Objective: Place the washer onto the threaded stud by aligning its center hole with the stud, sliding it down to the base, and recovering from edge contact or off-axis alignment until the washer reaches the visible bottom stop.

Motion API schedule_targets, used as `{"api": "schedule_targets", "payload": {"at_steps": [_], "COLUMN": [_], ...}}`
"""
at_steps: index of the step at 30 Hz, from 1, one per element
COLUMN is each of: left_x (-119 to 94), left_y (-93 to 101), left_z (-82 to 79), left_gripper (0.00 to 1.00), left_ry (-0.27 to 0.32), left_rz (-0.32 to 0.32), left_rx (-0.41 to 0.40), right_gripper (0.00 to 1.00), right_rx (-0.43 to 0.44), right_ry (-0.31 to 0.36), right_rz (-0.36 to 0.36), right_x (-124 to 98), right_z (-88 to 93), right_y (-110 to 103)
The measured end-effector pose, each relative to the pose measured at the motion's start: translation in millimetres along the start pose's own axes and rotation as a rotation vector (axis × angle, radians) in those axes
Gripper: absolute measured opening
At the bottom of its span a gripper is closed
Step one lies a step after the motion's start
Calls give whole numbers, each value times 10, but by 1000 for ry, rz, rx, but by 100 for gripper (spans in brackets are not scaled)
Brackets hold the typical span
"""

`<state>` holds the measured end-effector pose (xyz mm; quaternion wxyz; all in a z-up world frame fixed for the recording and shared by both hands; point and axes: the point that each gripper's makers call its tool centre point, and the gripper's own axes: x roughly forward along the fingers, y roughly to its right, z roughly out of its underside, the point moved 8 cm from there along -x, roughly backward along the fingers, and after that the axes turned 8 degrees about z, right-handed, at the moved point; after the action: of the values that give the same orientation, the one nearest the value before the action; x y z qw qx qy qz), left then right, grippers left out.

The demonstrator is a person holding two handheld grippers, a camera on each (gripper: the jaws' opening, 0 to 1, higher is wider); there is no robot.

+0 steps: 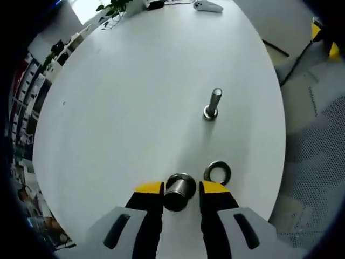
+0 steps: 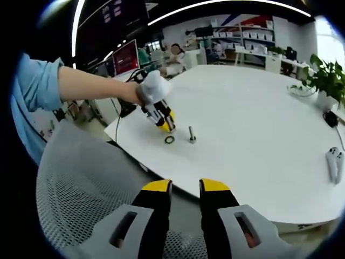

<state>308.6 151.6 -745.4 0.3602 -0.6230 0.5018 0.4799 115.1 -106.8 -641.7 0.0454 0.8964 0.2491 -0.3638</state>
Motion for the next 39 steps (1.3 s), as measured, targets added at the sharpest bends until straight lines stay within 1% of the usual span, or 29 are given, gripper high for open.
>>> {"api": "schedule_targets", "payload": {"at_steps": [1,2,5,9,12,14,18,20,21,24,25,26,27,29,31,32,34,37,39], "left_x": [-5,-16,-68,-164,-272,-340,-444,-479,-503,-557,-570,-584,-583,-533,-468,-432,-365,-259,-193], "left_y": [7,22,43,65,68,58,93,109,123,188,216,269,290,393,443,457,465,471,472], "left_z": [2,1,1,13,18,11,14,10,6,-16,-28,-45,-54,-74,-106,-111,-134,-152,-158], "left_gripper": [31,31,30,30,30,29,28,27,27,26,25,23,20,21,23,23,25,27,27], "left_ry": [-3,-3,12,34,61,90,109,119,121,125,111,80,66,41,37,21,19,15,13], "left_rz": [2,10,4,-9,-13,-28,-33,-44,-52,-49,-39,-16,-18,43,54,59,67,92,101], "left_rx": [-6,-20,-5,-4,-12,-26,-21,-3,21,25,48,107,111,112,111,122,152,126,129], "right_gripper": [23,23,23,23,23,23,23,23,23,23,23,23,23,23,23,23,23,23,23], "right_rx": [1,1,0,-1,0,1,0,0,-1,1,1,2,1,-1,-1,-1,0,2,3], "right_ry": [1,2,2,6,9,11,10,12,12,17,19,20,20,20,19,19,18,19,19], "right_rz": [0,0,-1,-1,-2,-3,-7,-8,-10,-11,-11,-12,-13,-14,-15,-15,-15,-14,-13], "right_x": [0,-1,-1,-6,-8,-10,-9,-9,-9,-10,-11,-12,-12,-11,-10,-11,-11,-12,-13], "right_z": [0,-1,-2,-4,-6,-7,-7,-7,-7,-9,-10,-11,-11,-12,-12,-11,-10,-9,-7], "right_y": [1,1,1,0,0,-2,-5,-7,-8,-10,-11,-12,-13,-14,-15,-15,-16,-15,-14]}}
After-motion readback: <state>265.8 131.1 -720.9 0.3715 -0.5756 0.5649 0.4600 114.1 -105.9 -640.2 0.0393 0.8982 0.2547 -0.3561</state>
